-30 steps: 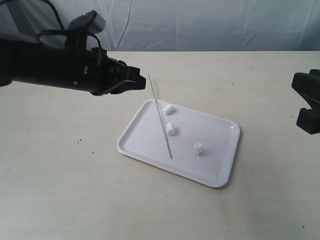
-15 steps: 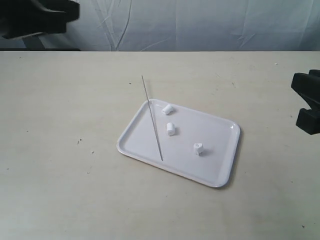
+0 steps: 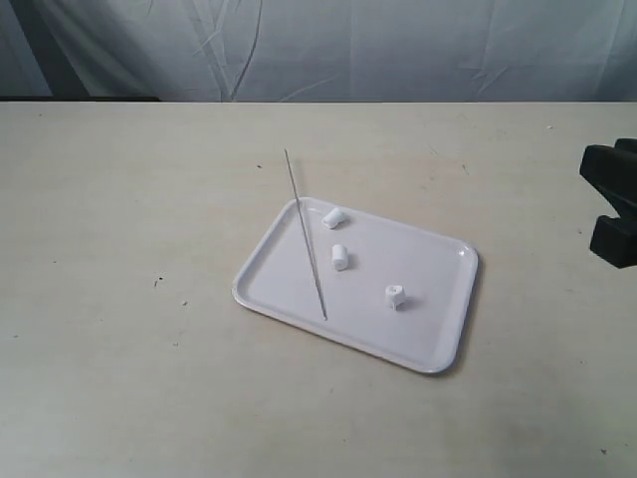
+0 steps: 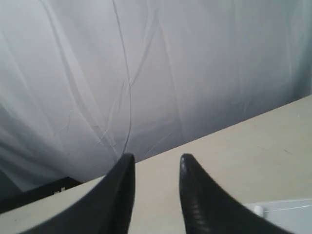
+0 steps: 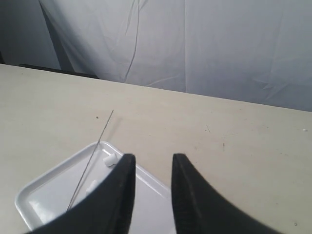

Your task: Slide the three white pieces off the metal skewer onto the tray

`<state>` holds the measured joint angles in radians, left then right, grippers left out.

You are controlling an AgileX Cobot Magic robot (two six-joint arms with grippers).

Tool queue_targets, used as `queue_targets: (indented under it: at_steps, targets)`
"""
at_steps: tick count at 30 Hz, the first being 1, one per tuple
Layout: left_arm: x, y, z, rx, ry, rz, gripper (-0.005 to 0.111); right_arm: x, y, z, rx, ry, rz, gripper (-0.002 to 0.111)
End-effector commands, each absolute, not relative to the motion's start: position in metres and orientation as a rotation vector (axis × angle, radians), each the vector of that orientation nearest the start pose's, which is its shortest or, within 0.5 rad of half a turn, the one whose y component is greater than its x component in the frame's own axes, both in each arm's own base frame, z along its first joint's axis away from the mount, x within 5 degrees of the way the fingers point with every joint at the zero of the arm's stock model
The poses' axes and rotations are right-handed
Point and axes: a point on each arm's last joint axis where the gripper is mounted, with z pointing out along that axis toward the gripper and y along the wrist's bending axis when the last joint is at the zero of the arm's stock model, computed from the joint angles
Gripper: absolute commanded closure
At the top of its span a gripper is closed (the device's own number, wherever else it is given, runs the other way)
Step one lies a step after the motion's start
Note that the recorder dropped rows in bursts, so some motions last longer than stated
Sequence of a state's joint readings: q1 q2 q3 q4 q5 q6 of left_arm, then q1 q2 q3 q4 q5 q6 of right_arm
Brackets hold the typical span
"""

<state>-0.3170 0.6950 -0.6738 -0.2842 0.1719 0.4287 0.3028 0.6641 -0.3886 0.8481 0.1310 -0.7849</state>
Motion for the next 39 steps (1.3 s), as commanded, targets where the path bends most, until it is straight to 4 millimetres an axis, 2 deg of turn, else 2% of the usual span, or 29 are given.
queue_targets:
  at_steps: [1, 4, 6, 8, 10, 13, 17, 20, 22, 23, 27, 32, 34, 39]
  targets:
    - [0.113, -0.029, 0.332, 0.278, 1.608, -0.136, 0.075, 0.129, 0.049, 0.277, -0.289, 1.83, 0.34, 0.083]
    - [0.093, -0.013, 0.306, 0.237, 1.661, -0.001, 0.075, 0.122, 0.047, 0.278, -0.285, 1.8, 0.341, 0.083]
    - [0.083, -0.006, 0.29, 0.191, 1.737, 0.061, 0.075, 0.112, 0.033, 0.268, -0.196, 1.708, 0.251, 0.083]
    - [0.073, -0.003, 0.277, 0.159, 1.822, 0.077, 0.075, 0.097, 0.02, 0.248, -0.127, 1.635, 0.179, 0.083]
    - [0.064, -0.003, 0.273, 0.157, 1.867, 0.067, 0.075, 0.085, 0.01, 0.228, -0.094, 1.573, 0.103, 0.083]
    - [0.06, -0.004, 0.274, 0.155, 1.848, 0.066, 0.075, 0.077, 0.005, 0.212, -0.075, 1.557, 0.08, 0.083]
    - [0.055, -0.002, 0.275, 0.17, 1.793, 0.11, 0.077, 0.07, 0.004, 0.213, -0.045, 1.537, 0.087, 0.083]
    - [0.051, -0.001, 0.267, 0.178, 1.784, 0.132, 0.091, 0.066, 0.002, 0.211, -0.022, 1.548, 0.066, 0.083]
    - [0.049, -0.001, 0.257, 0.176, 1.794, 0.129, 0.105, 0.062, 0.004, 0.209, -0.026, 1.56, 0.069, 0.083]
    - [0.049, -0.001, 0.253, 0.172, 1.802, 0.124, 0.107, 0.06, 0.005, 0.208, -0.03, 1.561, 0.072, 0.083]
    - [0.049, 0.0, 0.234, 0.094, 1.832, 0.085, 0.107, 0.056, 0.009, 0.205, -0.056, 1.578, 0.099, 0.083]
    - [0.052, 0.001, 0.227, 0.084, 1.809, 0.09, 0.107, 0.055, 0.014, 0.199, -0.115, 1.635, 0.135, 0.083]
    - [0.054, 0.001, 0.216, 0.09, 1.826, 0.097, 0.107, 0.055, 0.016, 0.198, -0.138, 1.652, 0.138, 0.083]
    - [0.056, 0.0, 0.184, 0.062, 1.822, 0.055, 0.107, 0.053, 0.017, 0.187, -0.313, 1.745, 0.014, 0.083]
